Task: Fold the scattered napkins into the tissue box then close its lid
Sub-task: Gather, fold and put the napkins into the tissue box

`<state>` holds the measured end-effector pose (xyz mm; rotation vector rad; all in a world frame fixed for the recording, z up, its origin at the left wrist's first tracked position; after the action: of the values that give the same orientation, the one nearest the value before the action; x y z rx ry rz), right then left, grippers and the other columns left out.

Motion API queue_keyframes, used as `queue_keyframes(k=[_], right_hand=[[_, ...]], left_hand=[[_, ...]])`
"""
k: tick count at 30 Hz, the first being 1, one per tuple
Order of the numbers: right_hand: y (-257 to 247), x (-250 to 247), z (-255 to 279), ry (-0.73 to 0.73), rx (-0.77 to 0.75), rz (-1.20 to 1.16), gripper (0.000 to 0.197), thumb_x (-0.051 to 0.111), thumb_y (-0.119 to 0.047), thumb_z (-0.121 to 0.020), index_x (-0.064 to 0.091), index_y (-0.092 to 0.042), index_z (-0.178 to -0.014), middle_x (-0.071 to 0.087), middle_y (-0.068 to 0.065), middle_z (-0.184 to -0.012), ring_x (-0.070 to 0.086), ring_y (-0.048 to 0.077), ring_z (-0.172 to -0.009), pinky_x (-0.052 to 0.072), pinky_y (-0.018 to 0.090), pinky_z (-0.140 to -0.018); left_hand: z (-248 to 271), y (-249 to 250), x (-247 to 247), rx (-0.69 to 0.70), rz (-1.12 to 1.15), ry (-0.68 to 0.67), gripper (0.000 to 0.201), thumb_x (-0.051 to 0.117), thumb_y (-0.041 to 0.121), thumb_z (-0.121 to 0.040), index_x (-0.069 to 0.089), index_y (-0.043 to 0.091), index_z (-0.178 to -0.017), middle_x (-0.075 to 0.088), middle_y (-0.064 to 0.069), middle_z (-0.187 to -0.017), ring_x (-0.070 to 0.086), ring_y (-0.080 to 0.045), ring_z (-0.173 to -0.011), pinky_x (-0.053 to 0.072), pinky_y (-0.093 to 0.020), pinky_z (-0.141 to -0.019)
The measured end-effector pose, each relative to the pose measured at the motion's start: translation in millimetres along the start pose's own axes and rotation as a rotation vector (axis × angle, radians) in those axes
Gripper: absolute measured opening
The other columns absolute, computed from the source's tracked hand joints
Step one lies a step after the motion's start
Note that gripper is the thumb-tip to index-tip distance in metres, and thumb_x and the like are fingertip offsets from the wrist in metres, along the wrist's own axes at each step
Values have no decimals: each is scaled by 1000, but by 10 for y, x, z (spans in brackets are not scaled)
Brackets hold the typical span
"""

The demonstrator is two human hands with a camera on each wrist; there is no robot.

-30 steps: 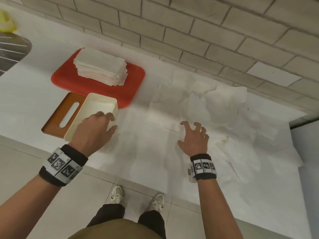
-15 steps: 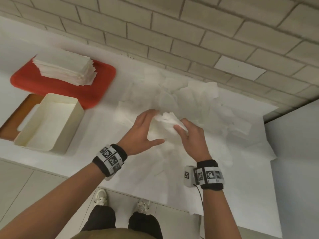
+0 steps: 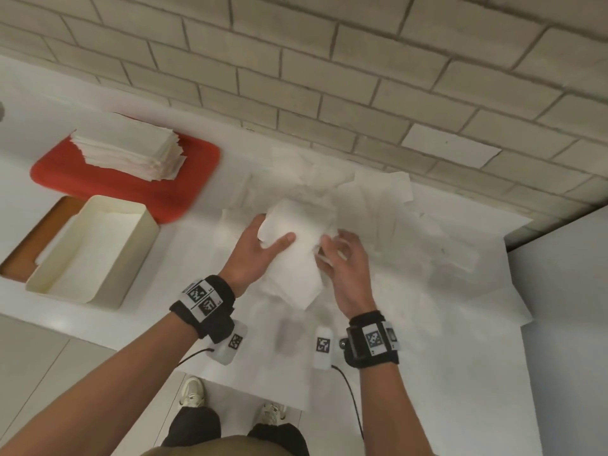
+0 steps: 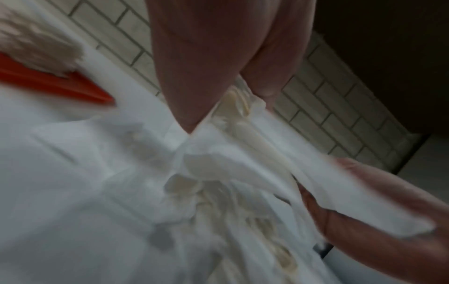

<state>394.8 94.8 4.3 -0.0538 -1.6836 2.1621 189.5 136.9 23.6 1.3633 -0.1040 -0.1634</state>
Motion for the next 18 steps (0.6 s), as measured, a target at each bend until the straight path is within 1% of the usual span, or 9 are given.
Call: queue_keyframes(k=[3,5,7,9,11,13,15,17,18], right_hand=[[617,53,-75,25,105,302,18,78,-25,-101,67,-10,-104,77,5,-85,75,19,-82,64,38,-83],[870,2,-117,77,156,482,19,77,-23,-100,66,-10,-90,77,4,-76,73,18,-70,64,34,-77],[992,6,-142,80,171,553,25,76,-25,-99,62,-12,-82,77,6,-81,74,20,-70,61,30,-71],[965,36,-147,69,125,616,25,75,-32,-97,61,-18,-81,75,7,-91,75,24,-77,61,35,-78],[869,41,-134,74,80,636,21,73,-33,-94,59,-24,-81,72,5,-97,71,26,-87,57,39,-85],[747,20,-116,78,63,594,18,71,-26,-93,60,-13,-85,71,1,-89,66,23,-81,53,38,-79],[607,-1,-93,68,45,523,21,69,-18,-92,54,-5,-87,64,4,-78,56,17,-72,49,36,-73],[428,21,-50,47,-4,486,26,70,-15,-90,47,-3,-83,56,11,-73,52,15,-71,49,37,-73],[321,62,-15,28,-35,486,31,71,-13,-90,43,-4,-81,51,8,-69,49,15,-69,48,36,-72]], left_hand=[[-3,-460,-151,-106,-234,14,118,95,52,-75,14,34,-159,44,3,-152,52,-14,-131,46,-36,-114],[3,-700,-172,-73,-525,-97,134,103,45,-66,8,40,-160,27,-4,-151,43,-20,-128,41,-35,-113],[25,-904,-186,-66,-730,-203,117,100,35,-70,24,42,-159,27,-9,-150,50,-27,-120,45,-35,-112],[-17,-996,-283,-20,-855,-175,83,91,29,-83,46,35,-153,39,-9,-143,58,-30,-115,49,-41,-111],[-78,-950,-352,81,-910,-117,49,82,25,-92,65,26,-138,52,-1,-122,60,-23,-99,53,-46,-103],[-116,-857,-381,148,-918,-100,28,78,24,-97,75,21,-124,54,5,-107,56,-17,-90,55,-47,-97],[-136,-744,-404,182,-906,-60,29,77,42,-96,77,23,-118,55,5,-113,56,-15,-101,53,-43,-103],[-107,-628,-370,197,-849,-61,57,80,66,-85,71,30,-129,44,4,-139,44,-13,-129,40,-32,-116],[-69,-573,-290,187,-777,-128,74,84,71,-78,62,34,-139,35,7,-151,34,-9,-140,33,-28,-118]])
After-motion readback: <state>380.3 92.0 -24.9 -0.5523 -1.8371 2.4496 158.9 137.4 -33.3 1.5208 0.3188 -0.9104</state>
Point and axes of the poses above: each hand's wrist, its own z-axis away from the middle knuckle, its own x-axis out of the palm, y = z × x, the point moved 10 cm from there along -z, towards the middle knuckle
